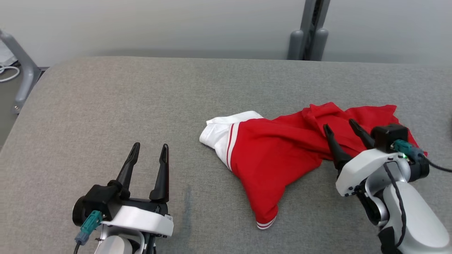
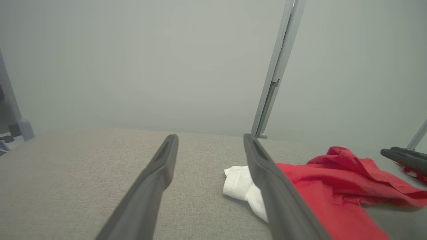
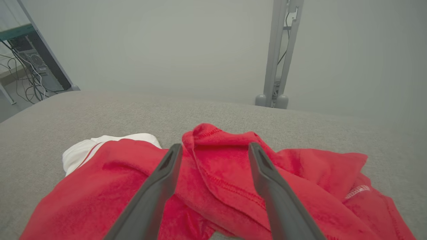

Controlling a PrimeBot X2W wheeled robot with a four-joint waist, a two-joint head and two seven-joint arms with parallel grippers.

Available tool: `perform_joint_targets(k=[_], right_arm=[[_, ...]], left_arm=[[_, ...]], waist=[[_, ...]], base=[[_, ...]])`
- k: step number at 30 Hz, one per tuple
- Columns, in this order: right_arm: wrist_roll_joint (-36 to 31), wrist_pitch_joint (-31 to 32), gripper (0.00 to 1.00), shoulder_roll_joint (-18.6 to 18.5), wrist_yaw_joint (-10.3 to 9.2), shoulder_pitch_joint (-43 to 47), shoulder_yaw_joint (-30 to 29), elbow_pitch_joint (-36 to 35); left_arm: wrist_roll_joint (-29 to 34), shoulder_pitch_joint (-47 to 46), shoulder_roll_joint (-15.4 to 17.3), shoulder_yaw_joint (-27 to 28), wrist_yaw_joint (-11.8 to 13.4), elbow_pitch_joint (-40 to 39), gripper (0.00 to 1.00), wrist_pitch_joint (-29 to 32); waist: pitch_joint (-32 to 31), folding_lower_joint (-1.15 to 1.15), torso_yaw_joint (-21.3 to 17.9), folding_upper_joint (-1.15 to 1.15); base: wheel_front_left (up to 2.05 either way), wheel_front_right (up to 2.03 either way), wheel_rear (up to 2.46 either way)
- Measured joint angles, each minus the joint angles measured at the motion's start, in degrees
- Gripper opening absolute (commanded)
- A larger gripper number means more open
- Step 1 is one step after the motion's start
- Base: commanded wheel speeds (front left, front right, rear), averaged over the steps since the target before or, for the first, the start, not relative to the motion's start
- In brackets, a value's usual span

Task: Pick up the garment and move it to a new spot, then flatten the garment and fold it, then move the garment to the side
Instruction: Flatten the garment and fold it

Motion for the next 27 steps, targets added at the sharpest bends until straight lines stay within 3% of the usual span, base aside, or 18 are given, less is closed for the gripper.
perform_joint_targets(k=[3, 14, 15, 16, 17, 27], right_arm=[[3.09, 3.08, 1.0, -0.79, -0.01, -3.27, -0.69, 4.64], [7.59, 5.59, 1.0, -2.67, -0.01, -6.76, 1.65, 10.79], [7.64, 5.47, 0.84, -2.68, -0.01, -7.0, 1.65, 11.26], [7.78, 5.26, 0.06, -2.68, -0.01, -7.29, 1.78, 11.85], [7.65, 4.76, 0.0, -2.75, -0.01, -7.62, 2.04, 12.23], [9.16, -3.52, 0.0, -3.0, -0.01, -9.37, 5.38, 9.84]], left_arm=[[-0.7, -0.11, 0.01, -0.73, 0.07, -0.46, 1.0, 0.0], [-1.47, -0.48, 0.04, -1.55, 0.49, -0.46, 1.0, 0.0], [-1.52, -0.47, 0.03, -1.64, 0.51, -0.47, 1.0, 0.0], [-1.52, -0.46, 0.02, -1.71, 0.52, -0.48, 1.0, 0.0], [-1.53, -0.44, 0.02, -1.75, 0.53, -0.48, 1.0, 0.0], [-1.41, 0.15, 0.02, -1.29, 0.76, -0.07, 1.0, 0.0]], waist=[[0.69, 0.0, 2.36, 0.0], [1.48, 0.0, 7.52, 0.0], [1.48, 0.0, 7.66, 0.0], [1.5, 0.0, 7.75, 0.0], [1.51, 0.0, 7.8, 0.0], [0.38, 0.0, 5.55, 0.0]], base=[[0.0, 0.0, 0.0], [0.0, 0.0, 0.0], [0.0, 0.0, 0.0], [0.0, 0.0, 0.0], [0.0, 0.0, 0.0], [0.0, 0.0, 0.0]])
